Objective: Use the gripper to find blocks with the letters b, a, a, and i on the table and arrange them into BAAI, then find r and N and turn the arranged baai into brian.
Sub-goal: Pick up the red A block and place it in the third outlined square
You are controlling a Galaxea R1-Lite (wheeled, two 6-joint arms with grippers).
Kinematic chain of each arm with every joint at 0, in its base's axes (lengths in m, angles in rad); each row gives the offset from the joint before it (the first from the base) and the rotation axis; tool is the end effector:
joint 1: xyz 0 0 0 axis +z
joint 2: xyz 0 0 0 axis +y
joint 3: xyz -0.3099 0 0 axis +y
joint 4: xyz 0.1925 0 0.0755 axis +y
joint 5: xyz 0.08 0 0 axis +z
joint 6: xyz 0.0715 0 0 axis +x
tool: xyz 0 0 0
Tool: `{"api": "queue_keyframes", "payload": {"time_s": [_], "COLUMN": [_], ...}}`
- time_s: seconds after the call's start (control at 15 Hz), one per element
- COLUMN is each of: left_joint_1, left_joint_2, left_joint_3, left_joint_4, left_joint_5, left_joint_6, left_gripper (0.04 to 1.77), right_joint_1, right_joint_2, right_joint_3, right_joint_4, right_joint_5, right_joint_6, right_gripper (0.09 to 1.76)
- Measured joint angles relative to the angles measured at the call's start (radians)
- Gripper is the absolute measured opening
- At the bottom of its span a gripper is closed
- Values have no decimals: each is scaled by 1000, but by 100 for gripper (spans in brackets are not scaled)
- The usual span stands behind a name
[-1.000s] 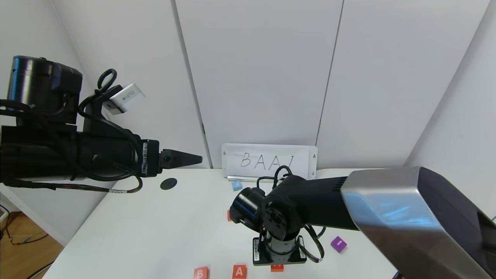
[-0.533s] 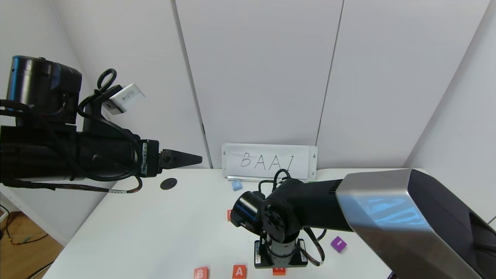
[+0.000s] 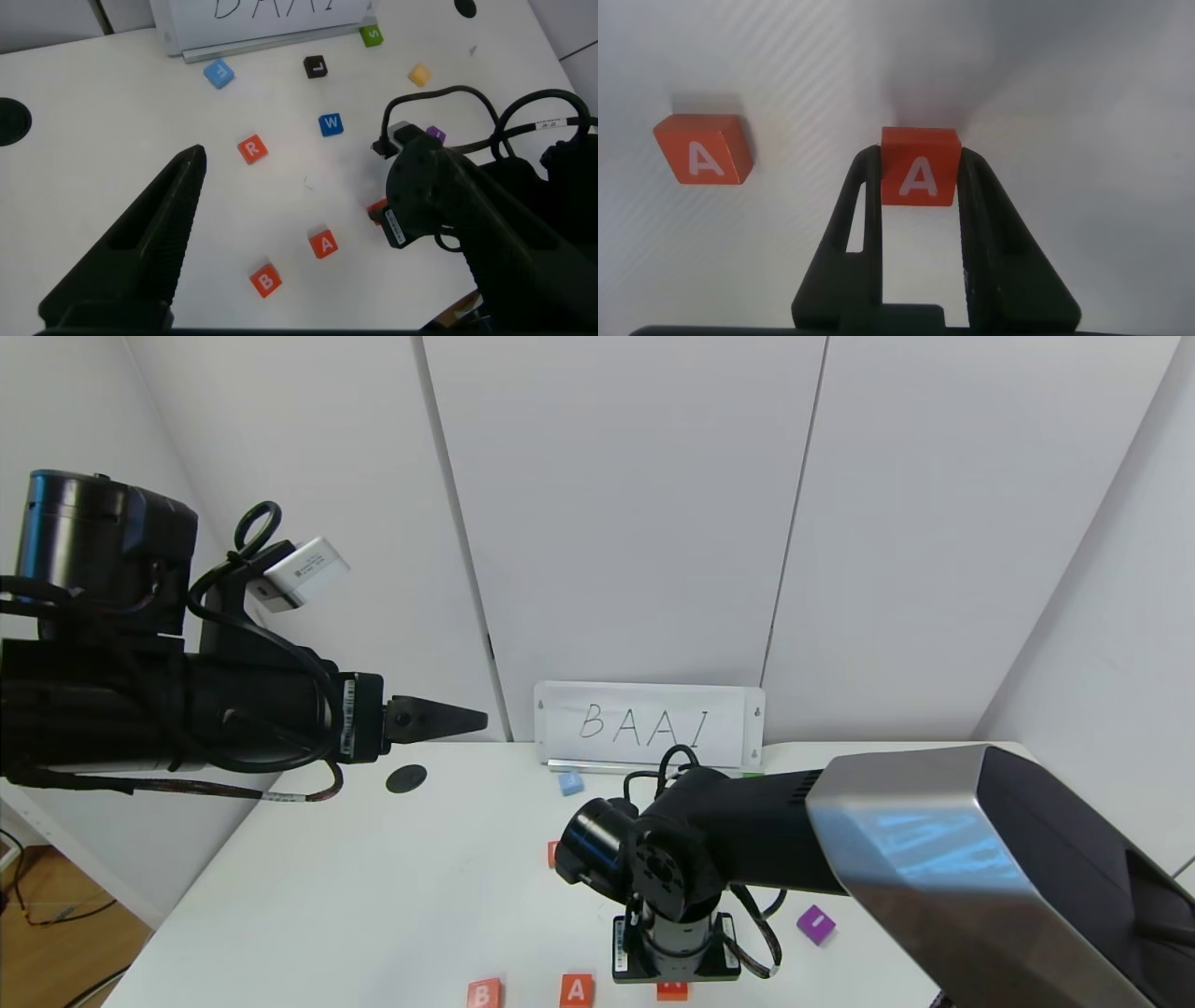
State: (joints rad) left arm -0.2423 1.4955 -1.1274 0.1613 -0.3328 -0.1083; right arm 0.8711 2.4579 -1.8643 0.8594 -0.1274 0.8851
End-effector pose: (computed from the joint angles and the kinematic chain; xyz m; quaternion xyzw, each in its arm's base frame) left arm 0.2962 -0.0973 0.2357 -0.0619 0.2758 -0.2592 0.9235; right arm 0.3030 0.3459 0.0008 0.0109 0.6433 -0.0043 0.7655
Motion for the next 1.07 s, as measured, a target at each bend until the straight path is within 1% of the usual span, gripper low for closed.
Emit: {"api": "queue_keyframes", "payload": {"time_s": [0.67,0.73,0.87,1.07], "left_joint_1": [0,0,0,-1], "left_joint_2": [0,0,0,0], "left_joint_3": [-1,-1,-1,0], "left_joint_4": [0,0,0,0], "left_joint_5": [0,0,0,0], "left_joint_6": [0,0,0,0], "left_gripper": [172,172,172,172], "right_joint_1": [1,1,1,1], "right_joint_2": [11,12,13,13], "right_joint_3": [-6,-6,-6,-6], "right_joint_4": [-2,-2,-1,-3], "right_joint_5": [13,12,12,12], "right_joint_6": [1,1,1,3], "right_gripper": [54,62,88,114]}}
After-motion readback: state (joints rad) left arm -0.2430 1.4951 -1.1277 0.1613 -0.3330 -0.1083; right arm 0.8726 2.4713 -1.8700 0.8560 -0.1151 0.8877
